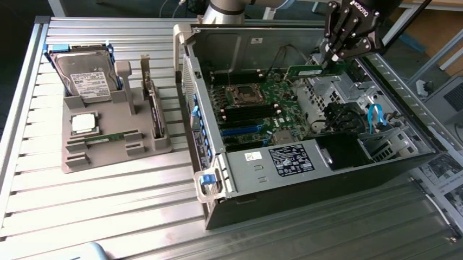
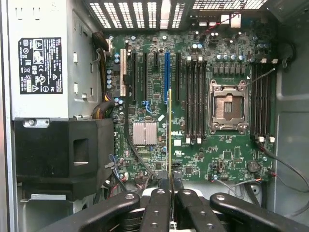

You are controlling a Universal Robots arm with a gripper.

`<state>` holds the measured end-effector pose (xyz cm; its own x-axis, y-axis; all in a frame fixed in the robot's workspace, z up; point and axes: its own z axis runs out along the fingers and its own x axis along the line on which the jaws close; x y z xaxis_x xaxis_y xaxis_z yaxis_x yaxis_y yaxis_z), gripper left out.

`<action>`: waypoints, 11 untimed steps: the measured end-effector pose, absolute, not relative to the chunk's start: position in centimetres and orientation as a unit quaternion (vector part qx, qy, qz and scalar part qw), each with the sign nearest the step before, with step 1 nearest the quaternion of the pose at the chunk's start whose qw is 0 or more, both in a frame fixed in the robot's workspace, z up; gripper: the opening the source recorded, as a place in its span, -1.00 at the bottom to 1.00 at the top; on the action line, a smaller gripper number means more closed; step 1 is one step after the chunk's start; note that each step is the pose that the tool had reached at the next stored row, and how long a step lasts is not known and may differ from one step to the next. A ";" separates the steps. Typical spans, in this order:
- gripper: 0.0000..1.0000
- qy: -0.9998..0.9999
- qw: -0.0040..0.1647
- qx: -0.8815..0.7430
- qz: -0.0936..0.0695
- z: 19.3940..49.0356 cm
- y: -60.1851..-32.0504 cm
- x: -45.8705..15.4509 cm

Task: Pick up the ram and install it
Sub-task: 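Insert the ram into the slot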

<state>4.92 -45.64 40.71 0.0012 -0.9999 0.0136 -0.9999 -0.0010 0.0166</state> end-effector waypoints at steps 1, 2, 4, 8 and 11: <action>-0.74 -0.707 0.011 0.707 -0.001 40.7 -45.6 4.9; -0.74 -0.707 0.011 0.707 -0.001 40.7 -45.6 4.9; -0.74 -0.707 0.011 0.707 -0.001 40.7 -45.6 4.9; -0.74 -0.707 0.011 0.707 -0.001 40.7 -45.6 4.9; -0.74 -0.707 0.011 0.707 -0.001 40.7 -45.6 4.9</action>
<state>4.88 -45.64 40.68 0.0012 -0.9999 0.0139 -0.9999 -0.0010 0.0166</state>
